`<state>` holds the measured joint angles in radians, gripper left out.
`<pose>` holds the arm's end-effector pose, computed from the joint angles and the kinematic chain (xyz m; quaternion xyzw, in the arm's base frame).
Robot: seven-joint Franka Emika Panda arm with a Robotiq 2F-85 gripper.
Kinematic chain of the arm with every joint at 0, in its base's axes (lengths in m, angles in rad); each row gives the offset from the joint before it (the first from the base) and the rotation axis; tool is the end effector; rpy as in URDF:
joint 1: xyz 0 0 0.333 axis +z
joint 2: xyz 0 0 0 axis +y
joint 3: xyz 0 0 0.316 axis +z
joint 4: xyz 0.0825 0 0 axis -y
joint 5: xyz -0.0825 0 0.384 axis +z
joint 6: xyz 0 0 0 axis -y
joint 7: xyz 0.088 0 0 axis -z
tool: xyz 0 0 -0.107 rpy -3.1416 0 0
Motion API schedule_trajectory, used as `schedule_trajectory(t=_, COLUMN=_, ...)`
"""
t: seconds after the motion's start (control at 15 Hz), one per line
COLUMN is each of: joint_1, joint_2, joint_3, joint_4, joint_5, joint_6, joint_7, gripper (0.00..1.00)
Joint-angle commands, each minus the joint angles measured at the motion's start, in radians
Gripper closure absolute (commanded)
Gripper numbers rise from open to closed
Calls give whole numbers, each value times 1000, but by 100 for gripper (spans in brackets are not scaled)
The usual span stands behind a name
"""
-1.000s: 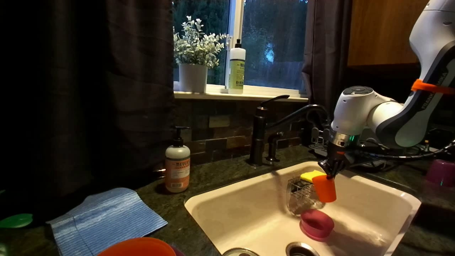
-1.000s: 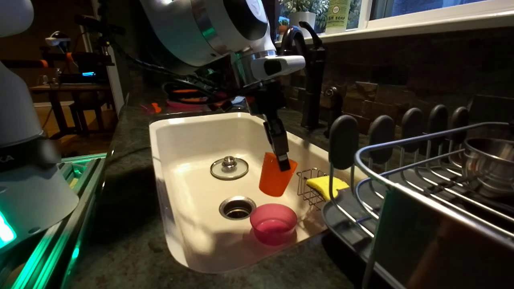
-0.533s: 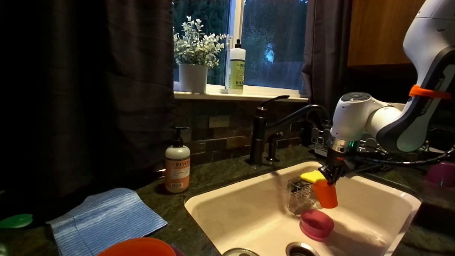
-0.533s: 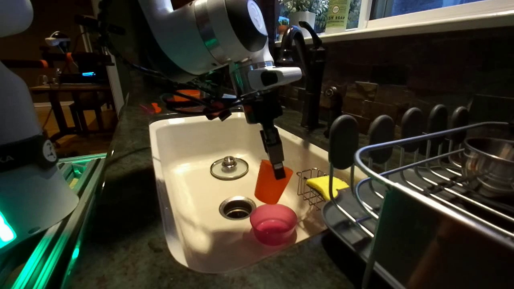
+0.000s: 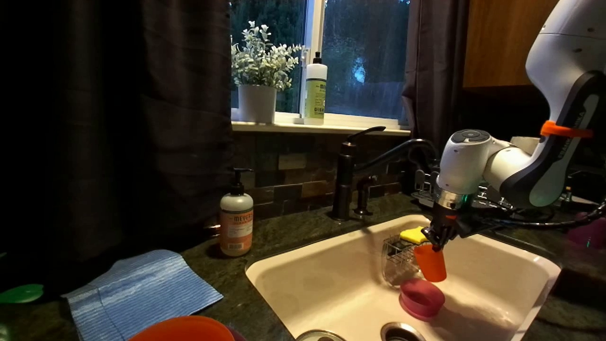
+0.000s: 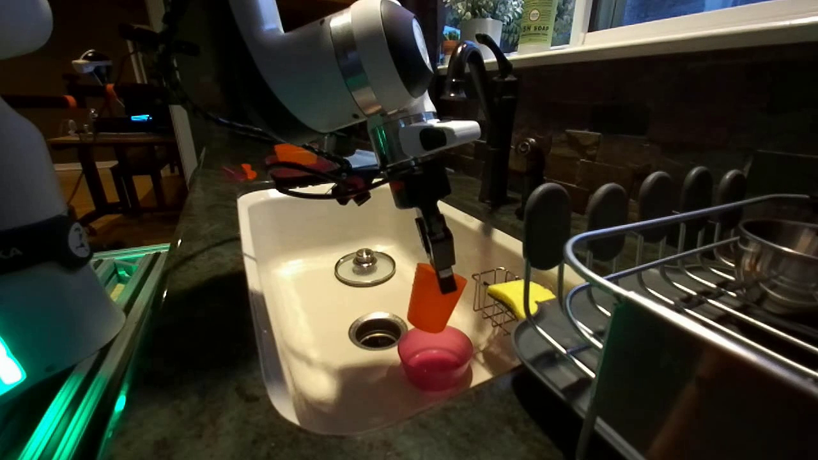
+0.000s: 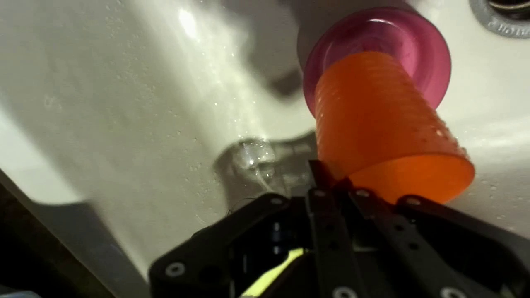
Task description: Pick up the orange cup from the dish dryer and put it in the sink, then turn on the tap
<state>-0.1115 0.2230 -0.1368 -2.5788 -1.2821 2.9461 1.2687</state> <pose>0.4164 -0.0441 0.1785 0.9758 -0.1273 0.1271 0.1245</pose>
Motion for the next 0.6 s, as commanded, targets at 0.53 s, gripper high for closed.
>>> schedule_trajectory(t=0.53, joint_1=11, joint_2=119, joint_3=-7, joint_4=95, joint_5=-61, joint_6=44, joint_7=25, gripper=99)
